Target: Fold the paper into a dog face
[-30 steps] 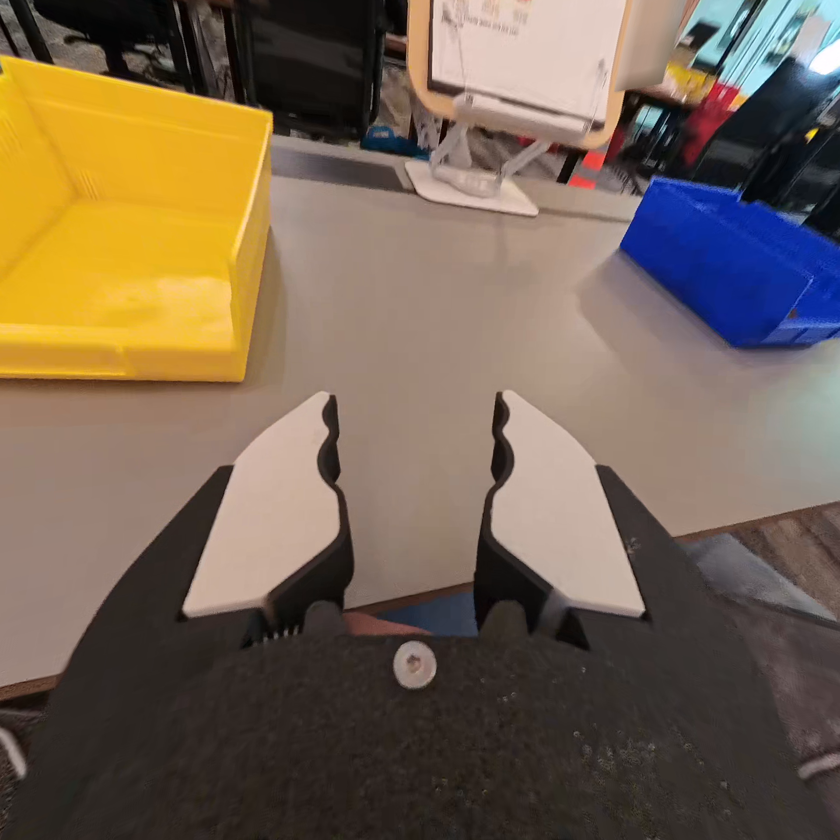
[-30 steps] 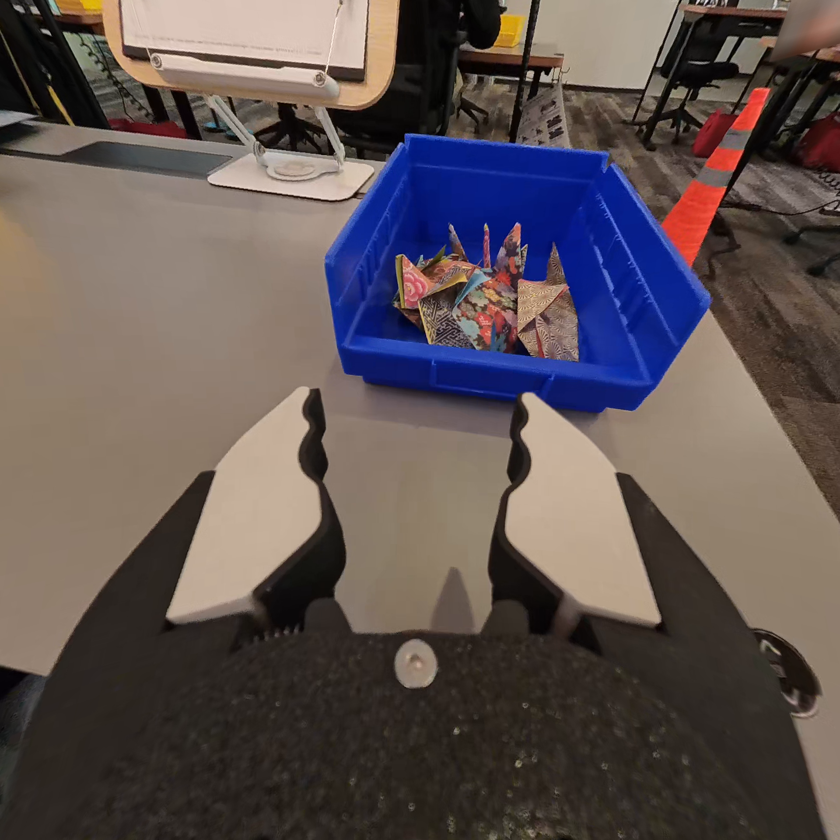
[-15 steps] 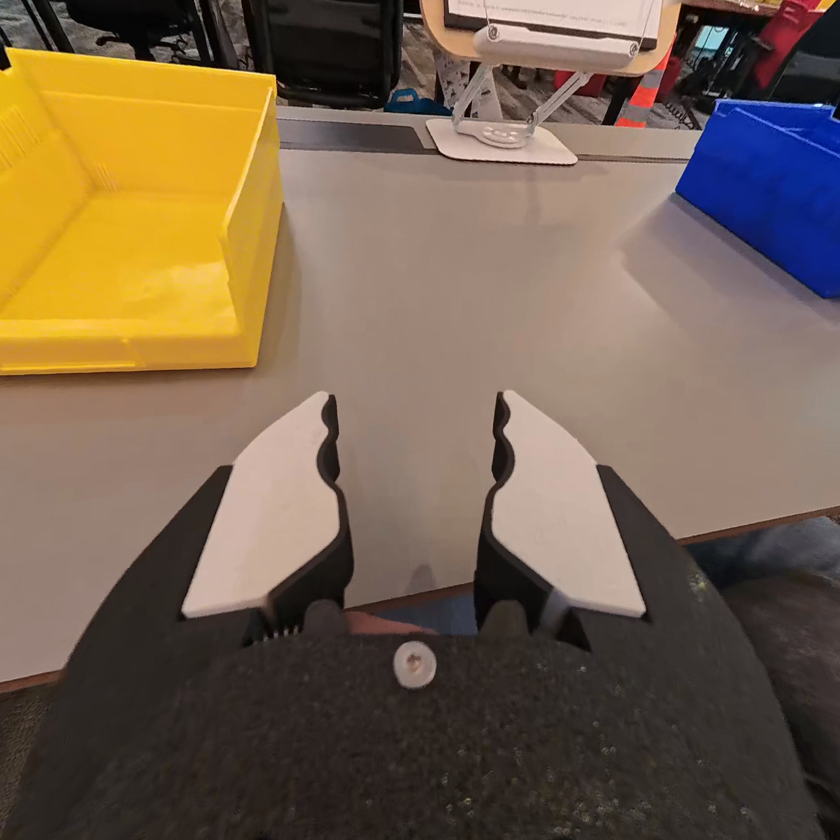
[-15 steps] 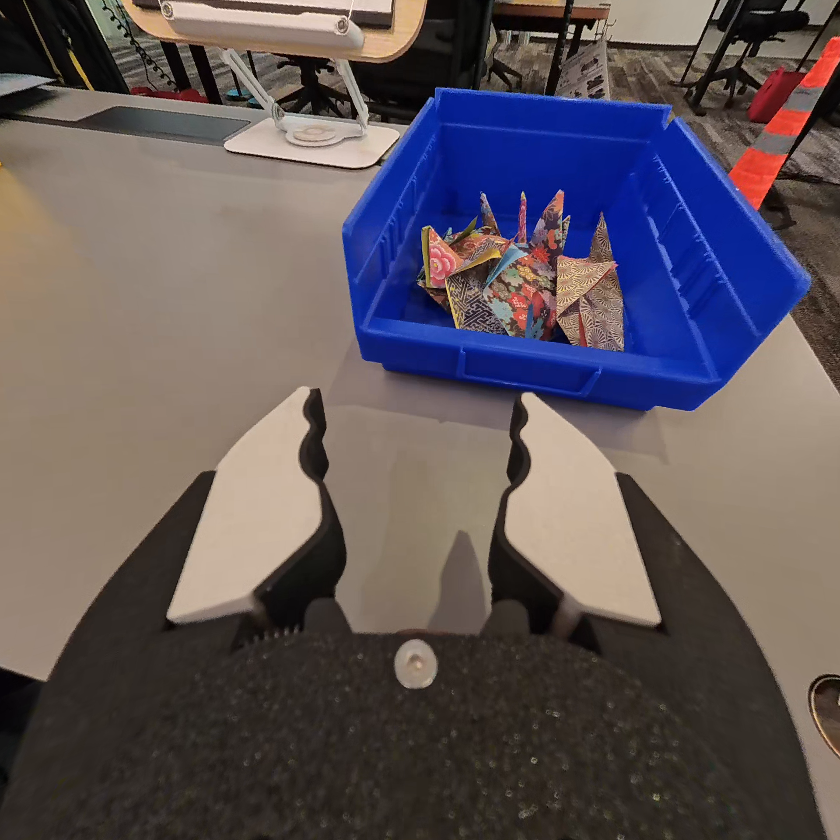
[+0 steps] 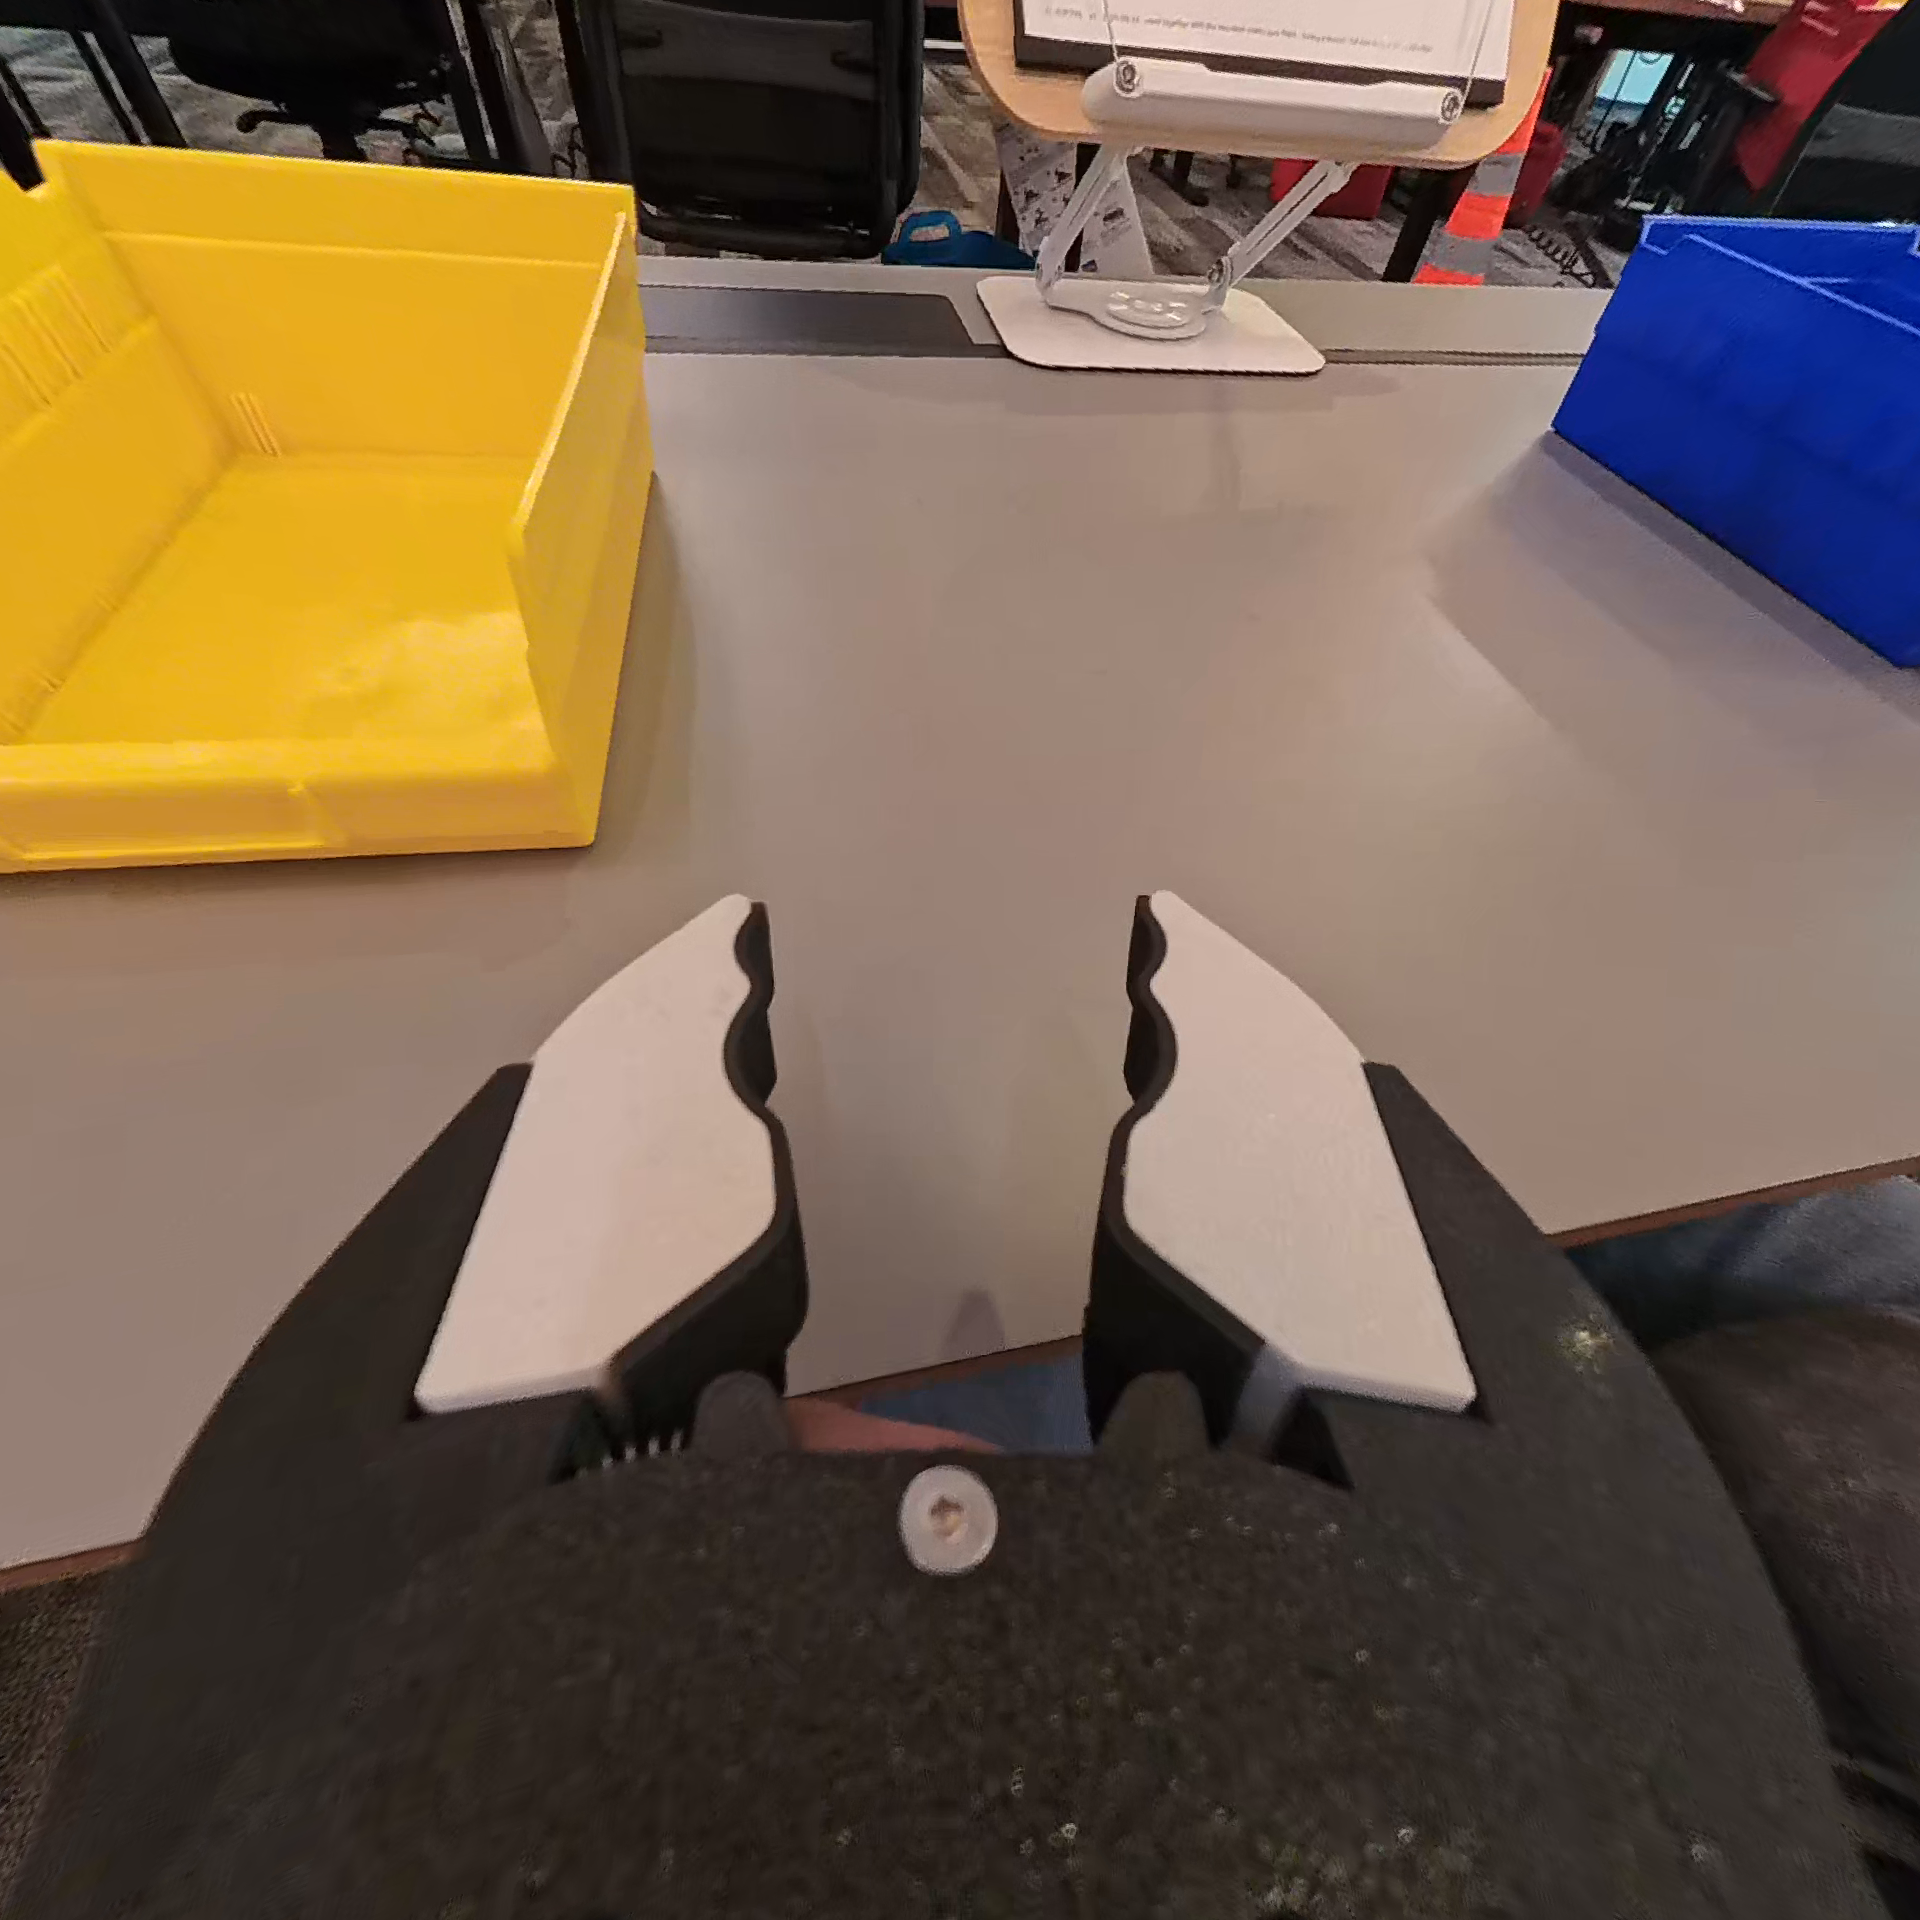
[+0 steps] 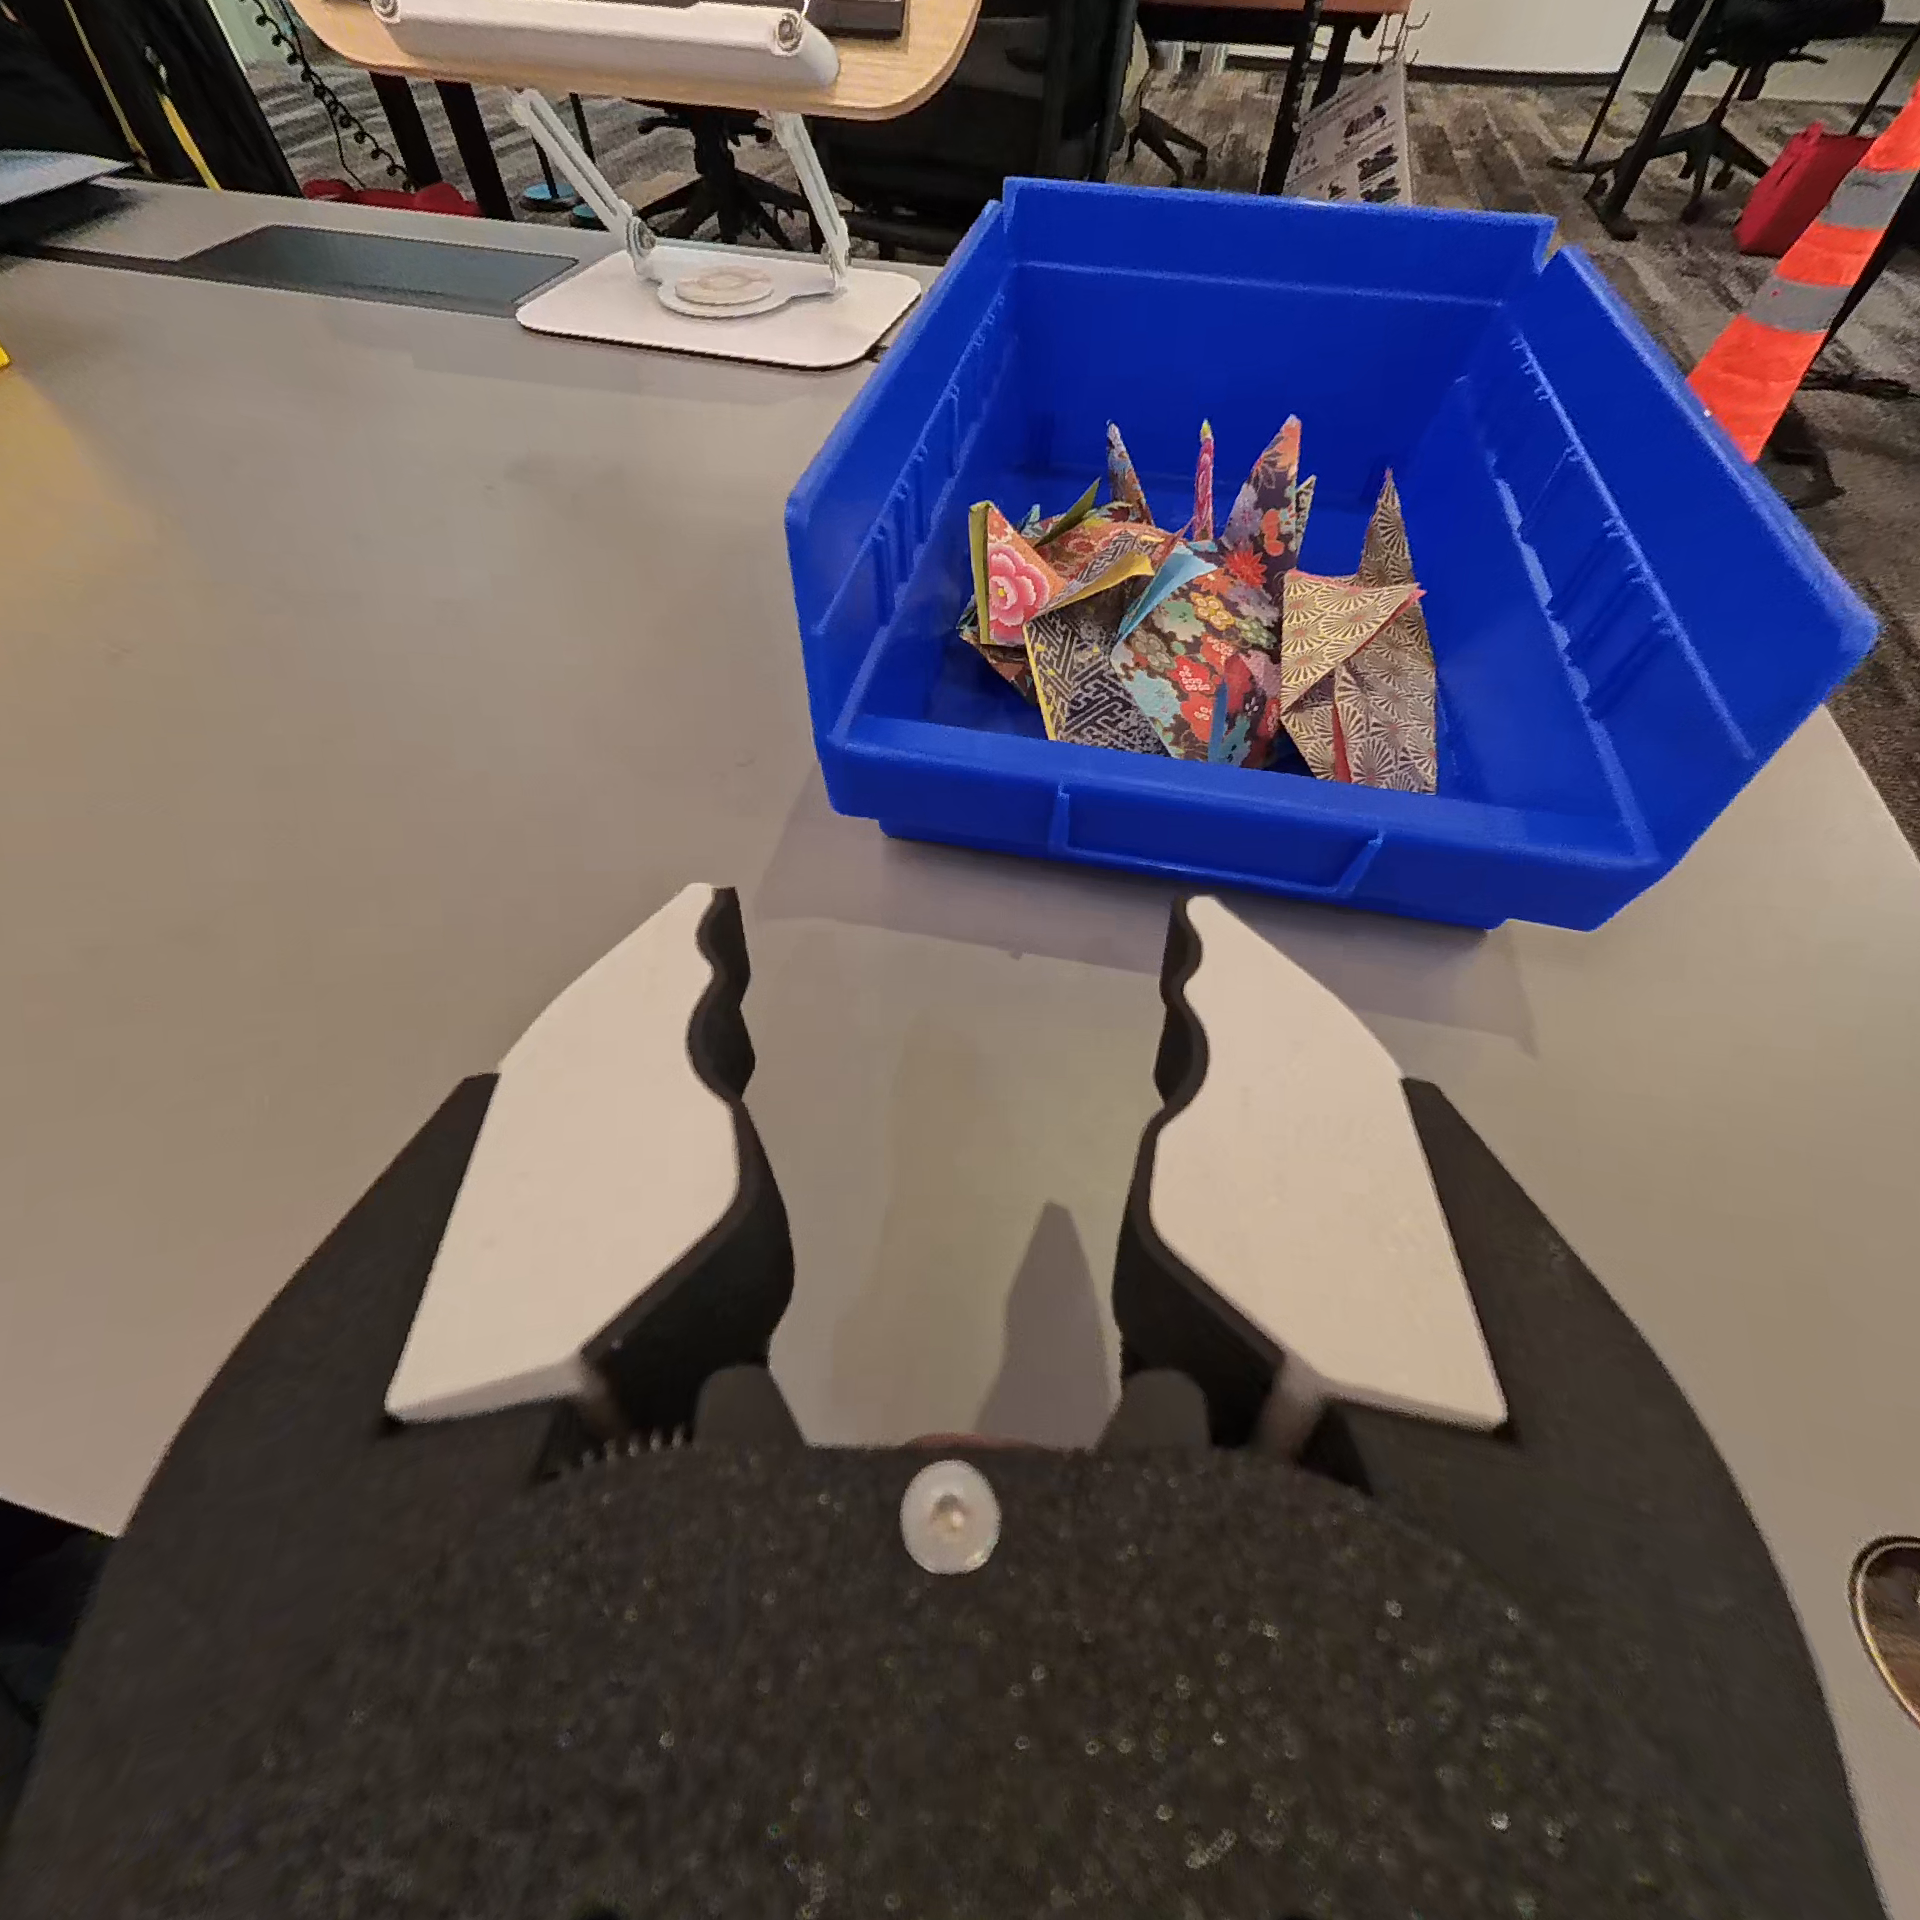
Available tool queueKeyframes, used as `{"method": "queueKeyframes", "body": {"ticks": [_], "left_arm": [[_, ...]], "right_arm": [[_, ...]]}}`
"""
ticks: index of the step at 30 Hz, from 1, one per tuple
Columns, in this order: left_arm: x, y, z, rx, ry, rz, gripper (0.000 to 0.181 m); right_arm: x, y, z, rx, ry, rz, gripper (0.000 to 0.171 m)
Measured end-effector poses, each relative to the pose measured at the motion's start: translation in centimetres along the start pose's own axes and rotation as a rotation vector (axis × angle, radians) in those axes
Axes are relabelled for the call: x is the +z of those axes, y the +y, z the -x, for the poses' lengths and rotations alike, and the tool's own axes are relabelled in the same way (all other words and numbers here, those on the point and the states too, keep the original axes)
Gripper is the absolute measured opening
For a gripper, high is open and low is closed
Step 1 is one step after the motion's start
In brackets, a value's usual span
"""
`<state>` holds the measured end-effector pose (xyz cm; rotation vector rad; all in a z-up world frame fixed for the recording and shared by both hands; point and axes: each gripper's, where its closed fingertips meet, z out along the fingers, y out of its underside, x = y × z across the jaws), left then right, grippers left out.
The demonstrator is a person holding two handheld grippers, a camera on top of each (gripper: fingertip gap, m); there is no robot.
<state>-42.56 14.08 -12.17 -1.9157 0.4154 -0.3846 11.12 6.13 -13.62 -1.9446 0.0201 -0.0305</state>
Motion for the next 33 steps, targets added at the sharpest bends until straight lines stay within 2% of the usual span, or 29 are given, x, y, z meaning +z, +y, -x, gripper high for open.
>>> {"method": "queueKeyframes", "body": {"ticks": [33], "left_arm": [[0.54, 1.06, -0.34, 0.040, -0.001, 0.051, 0.068]], "right_arm": [[-0.05, 0.22, 0.39, 0.005, -0.019, 0.007, 0.073]]}}
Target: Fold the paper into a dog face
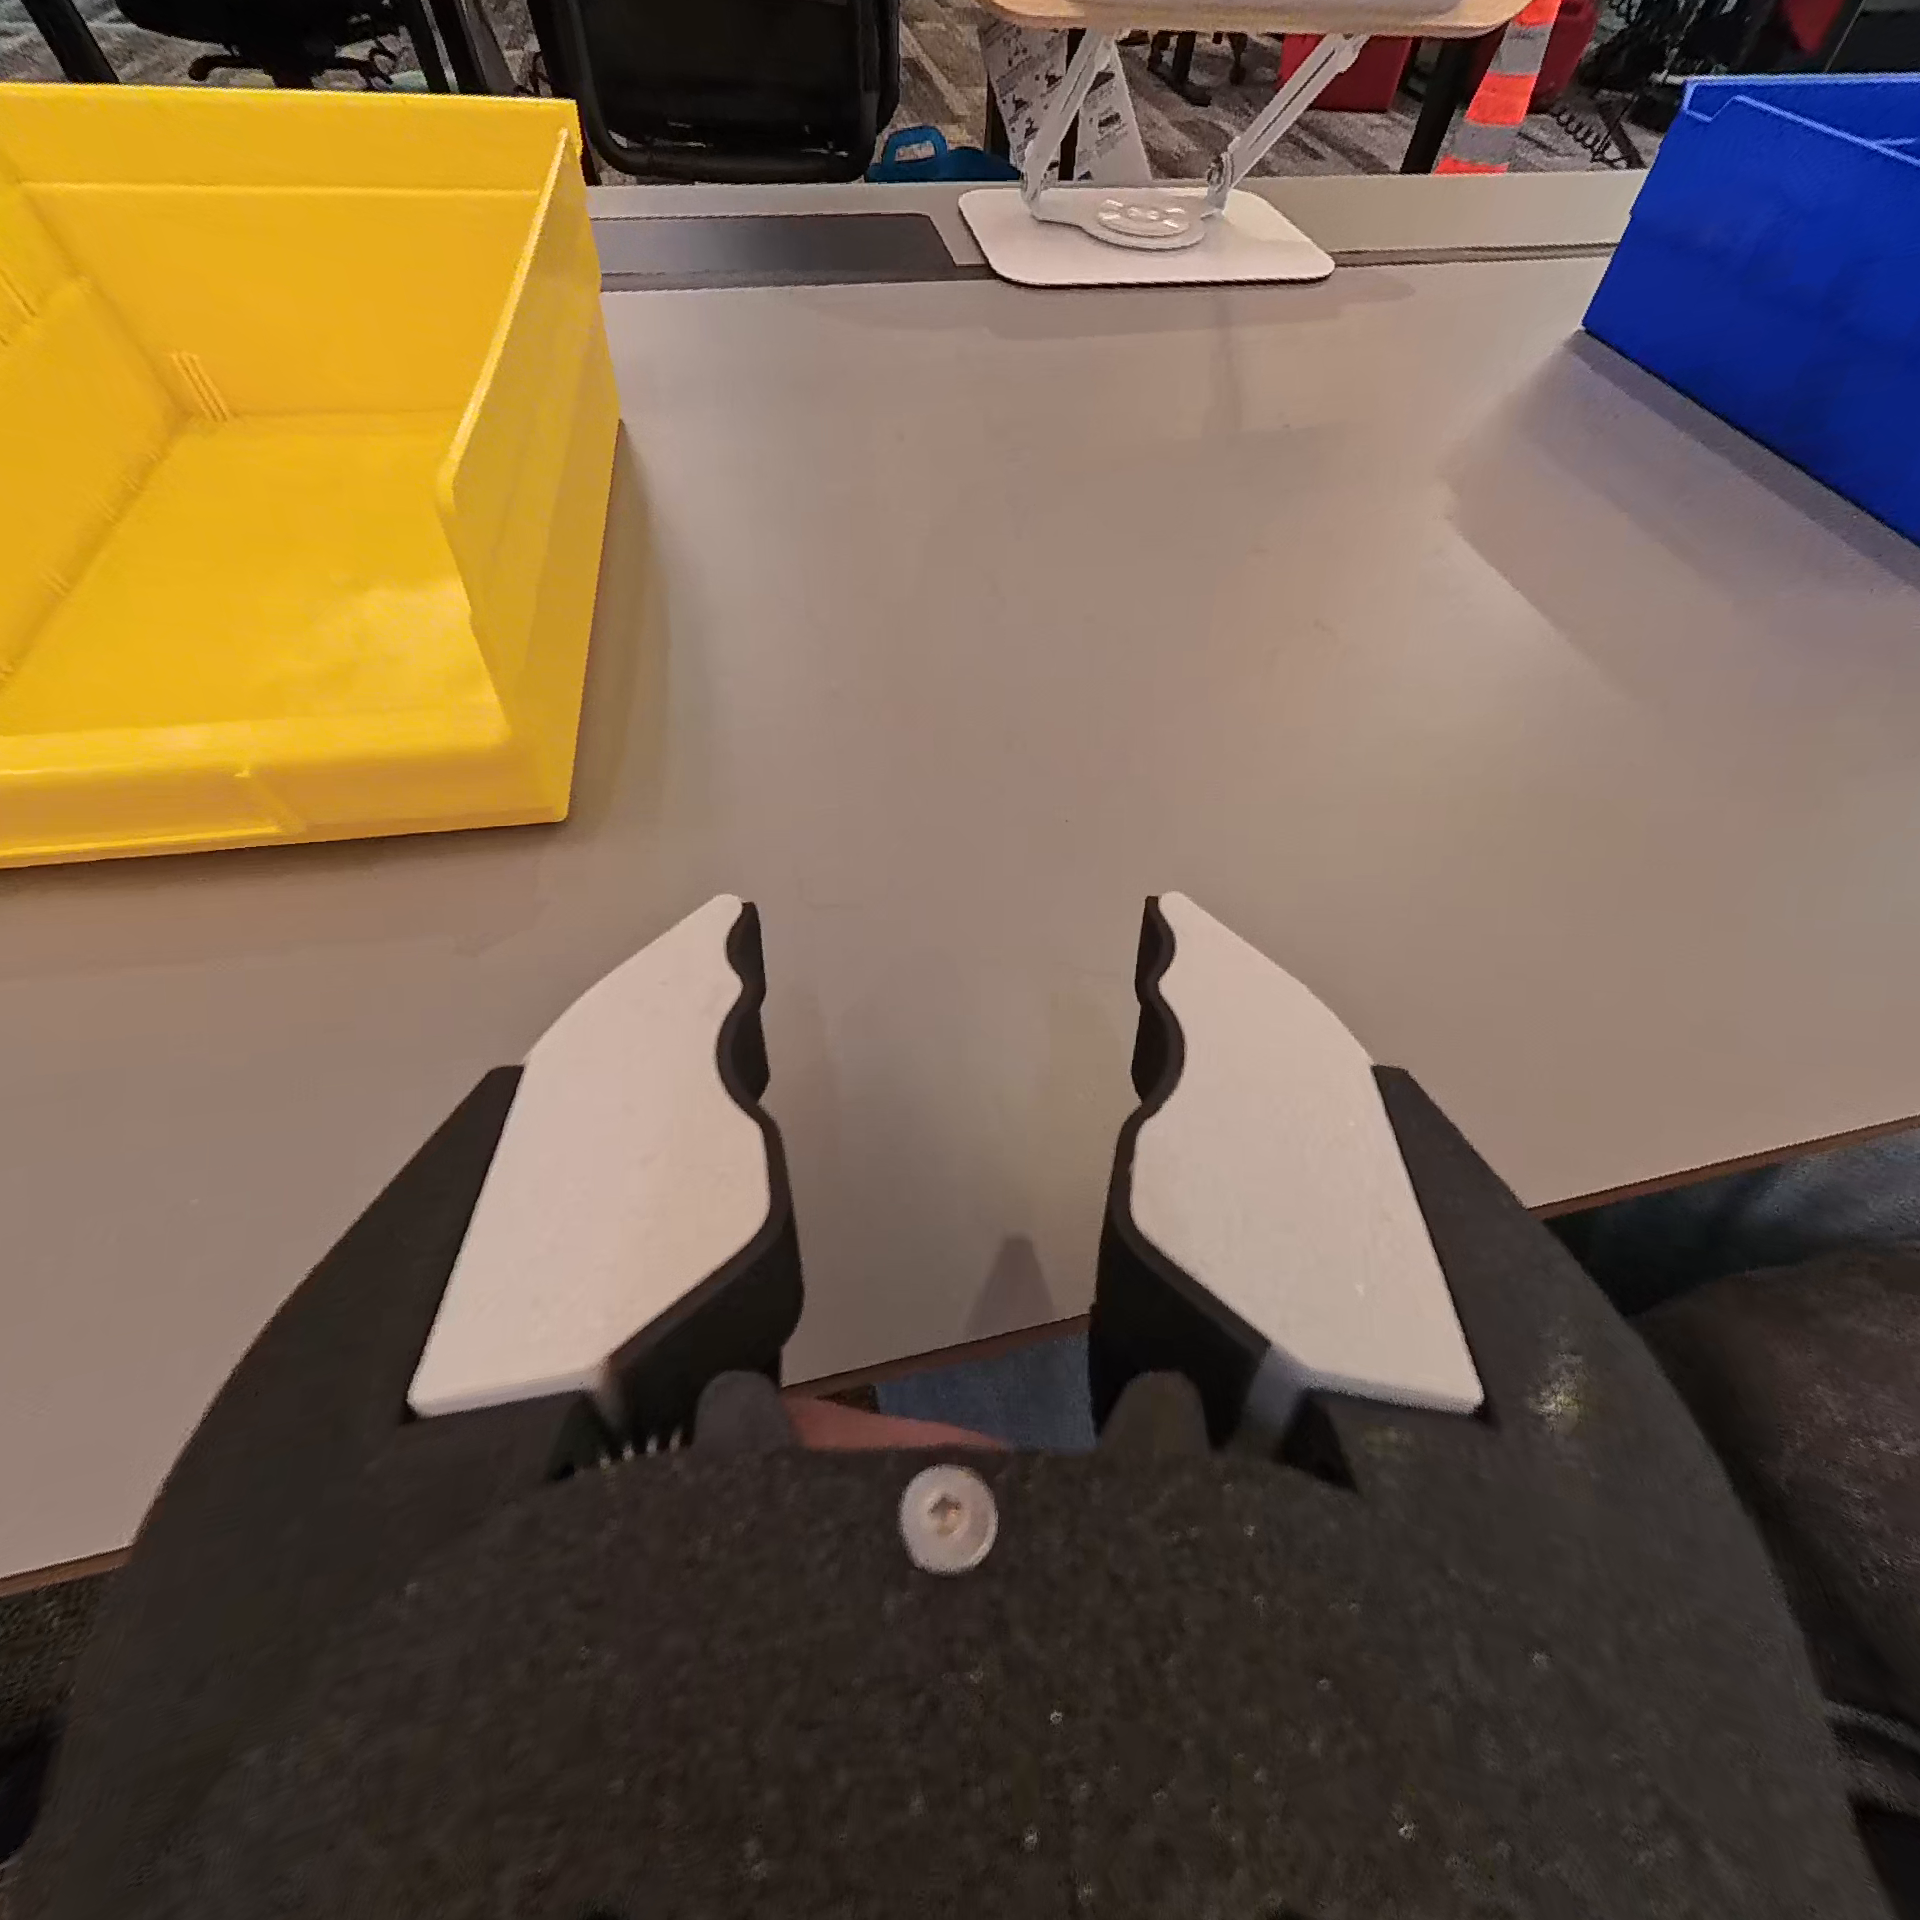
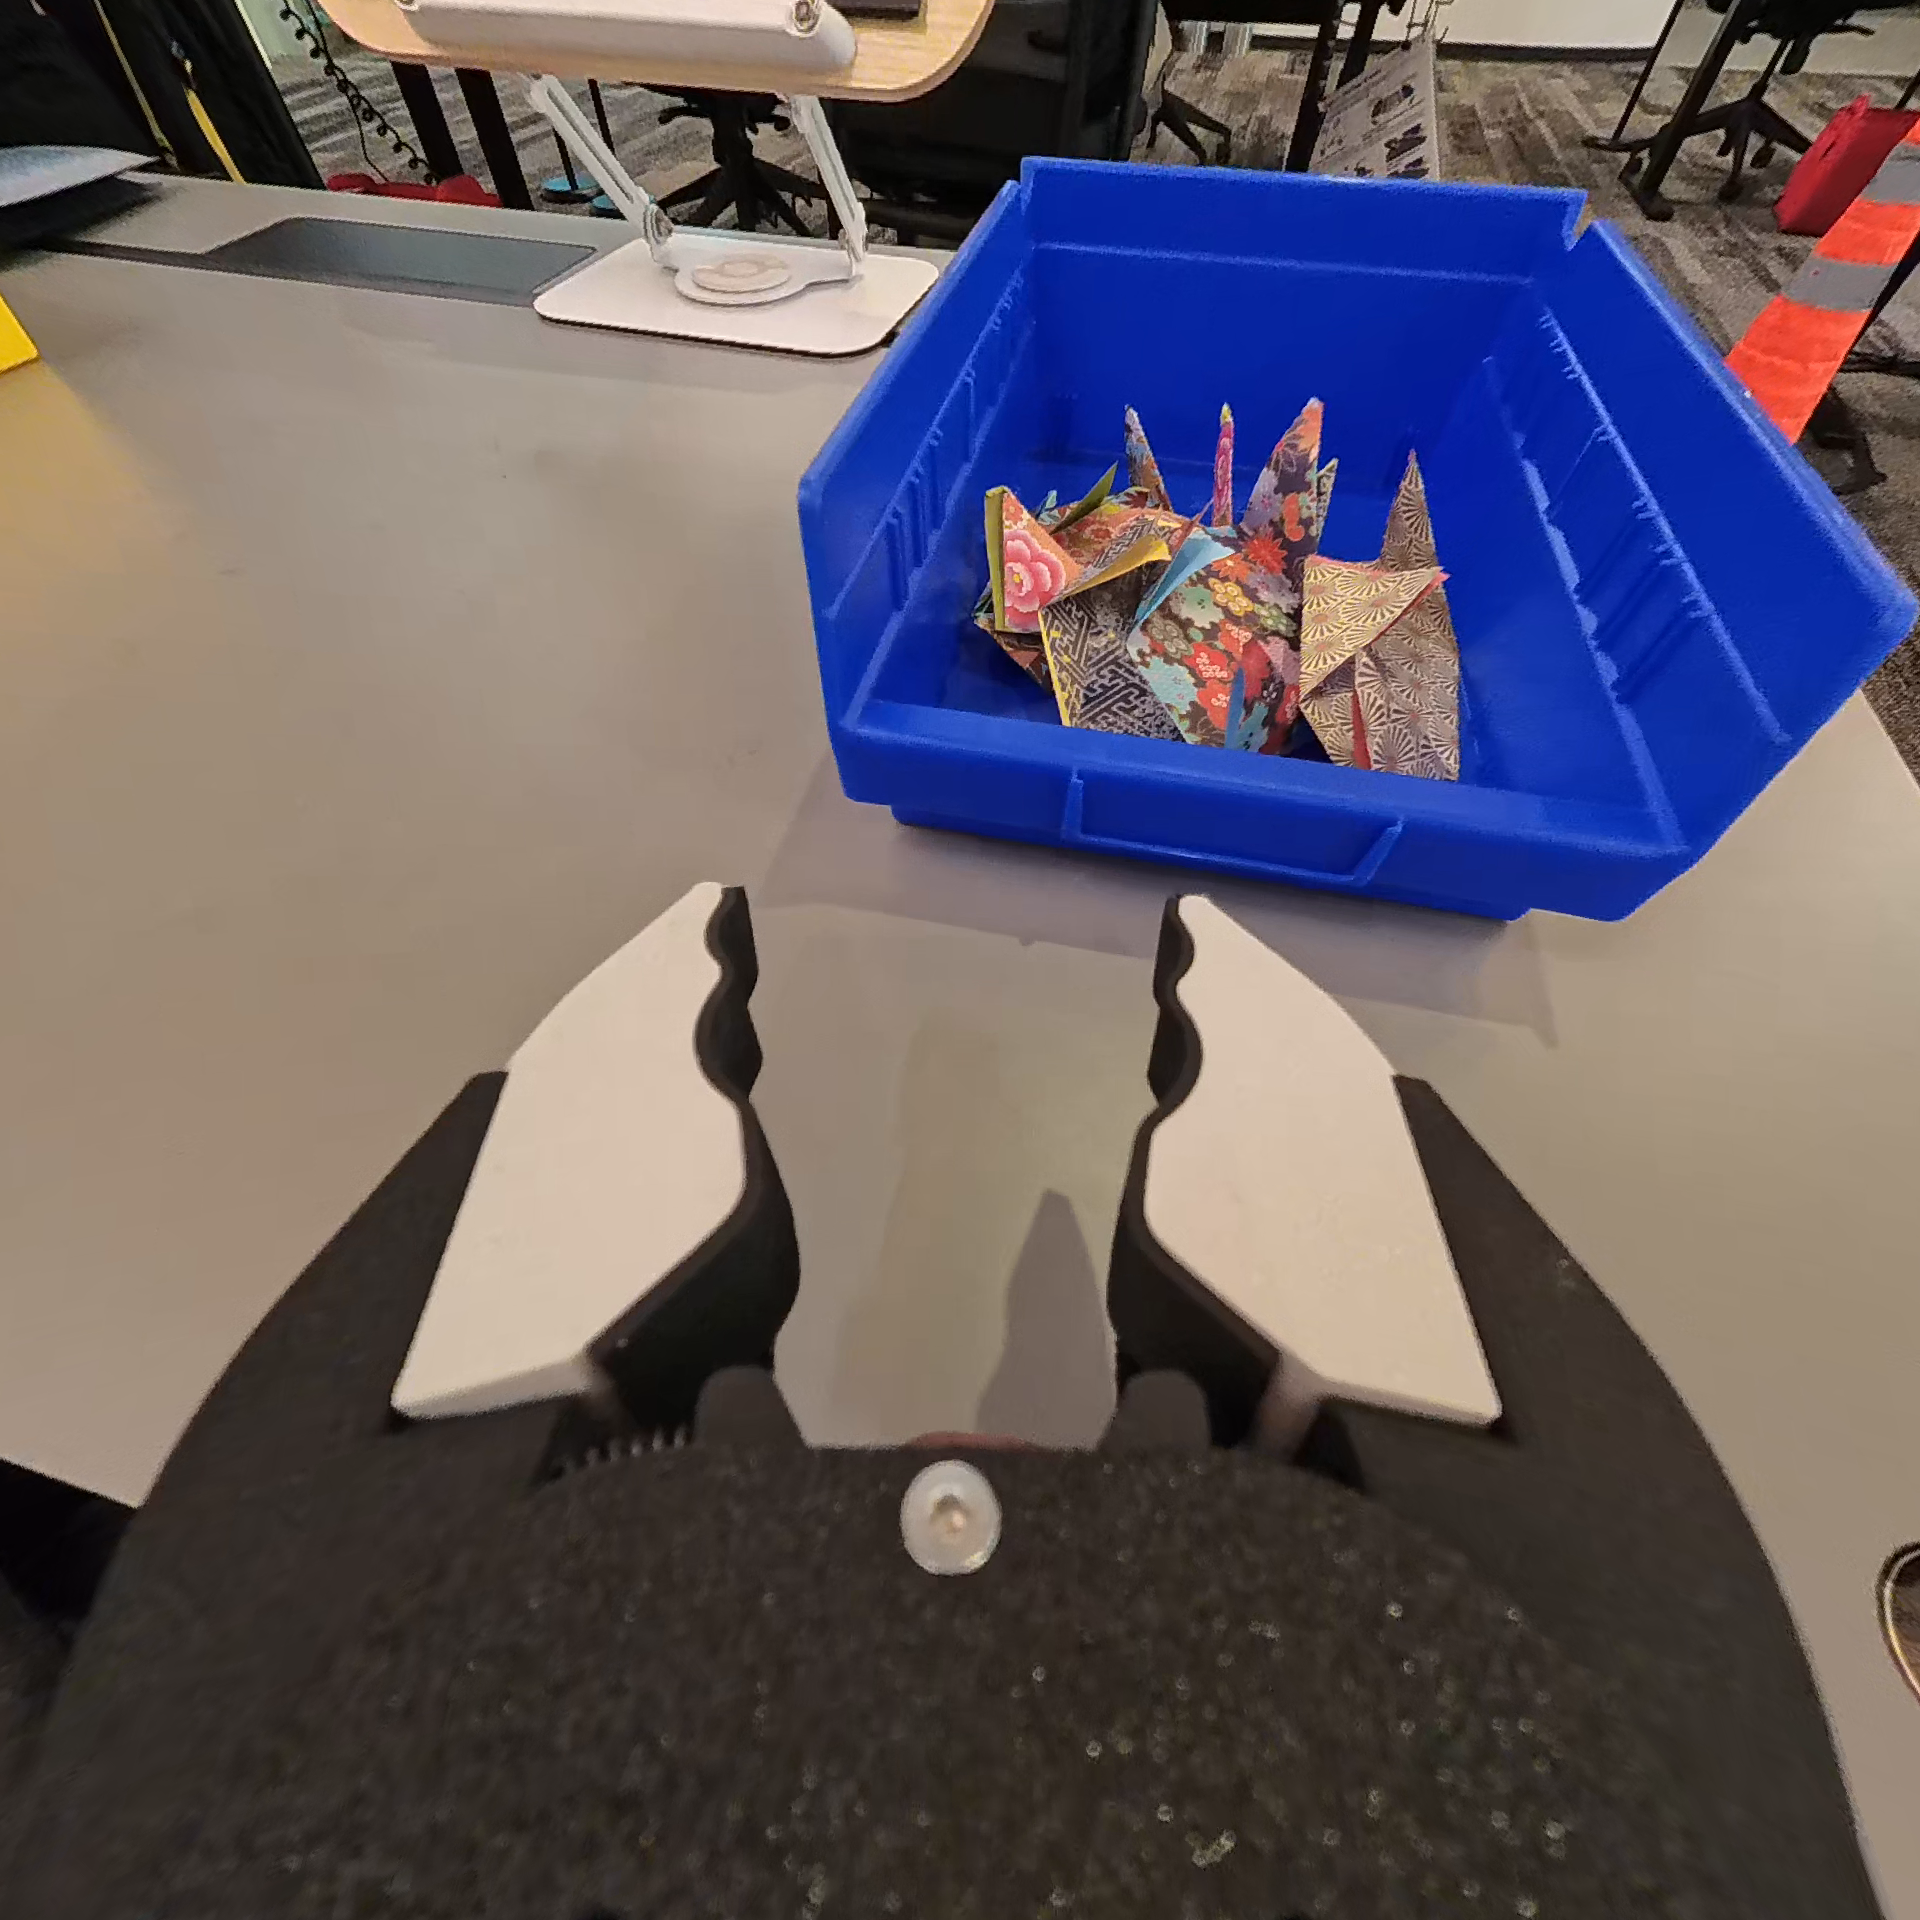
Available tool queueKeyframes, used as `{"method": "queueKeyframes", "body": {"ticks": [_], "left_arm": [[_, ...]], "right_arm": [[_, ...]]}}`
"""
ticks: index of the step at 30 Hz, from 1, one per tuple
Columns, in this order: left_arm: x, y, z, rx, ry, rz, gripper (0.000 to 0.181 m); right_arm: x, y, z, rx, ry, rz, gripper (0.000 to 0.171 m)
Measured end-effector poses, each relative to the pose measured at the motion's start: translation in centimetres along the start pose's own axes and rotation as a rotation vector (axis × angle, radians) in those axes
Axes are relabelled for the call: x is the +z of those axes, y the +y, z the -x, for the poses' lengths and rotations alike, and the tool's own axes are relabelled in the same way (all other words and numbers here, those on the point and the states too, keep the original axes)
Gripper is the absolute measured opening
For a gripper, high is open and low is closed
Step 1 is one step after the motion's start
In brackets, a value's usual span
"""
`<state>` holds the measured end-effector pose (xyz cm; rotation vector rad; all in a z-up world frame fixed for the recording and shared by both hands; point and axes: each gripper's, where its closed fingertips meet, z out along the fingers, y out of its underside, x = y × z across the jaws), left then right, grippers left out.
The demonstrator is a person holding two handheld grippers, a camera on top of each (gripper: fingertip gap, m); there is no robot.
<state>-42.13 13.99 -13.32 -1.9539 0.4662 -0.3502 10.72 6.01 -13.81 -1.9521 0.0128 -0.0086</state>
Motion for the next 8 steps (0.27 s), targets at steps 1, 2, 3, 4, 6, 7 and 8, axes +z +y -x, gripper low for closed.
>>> {"method": "queueKeyframes", "body": {"ticks": [1, 2, 3, 4, 6, 7, 8], "left_arm": [[0.02, 0.02, -0.02, 0.002, 0.000, 0.001, 0.069], [0.01, 0.02, -0.03, 0.002, 0.001, 0.001, 0.069], [0.01, 0.00, -0.03, 0.002, 0.000, 0.000, 0.069], [0.01, 0.00, -0.02, 0.002, 0.000, 0.000, 0.069], [0.03, 0.03, -0.01, 0.001, 0.000, 0.001, 0.069], [0.02, 0.04, -0.02, 0.001, 0.001, 0.002, 0.069], [0.02, 0.05, -0.04, 0.001, 0.001, 0.002, 0.069]], "right_arm": [[0.01, 0.00, 0.02, 0.001, -0.001, 0.001, 0.073], [0.01, 0.01, 0.02, 0.001, 0.000, 0.001, 0.073], [0.00, -0.01, 0.03, 0.000, 0.000, 0.000, 0.073], [0.01, -0.01, 0.04, -0.001, 0.000, 0.000, 0.073], [0.02, 0.00, 0.07, -0.002, -0.001, 0.002, 0.073], [0.02, 0.00, 0.10, -0.003, -0.001, 0.002, 0.073], [0.03, 0.02, 0.12, -0.003, -0.001, 0.003, 0.073]]}}
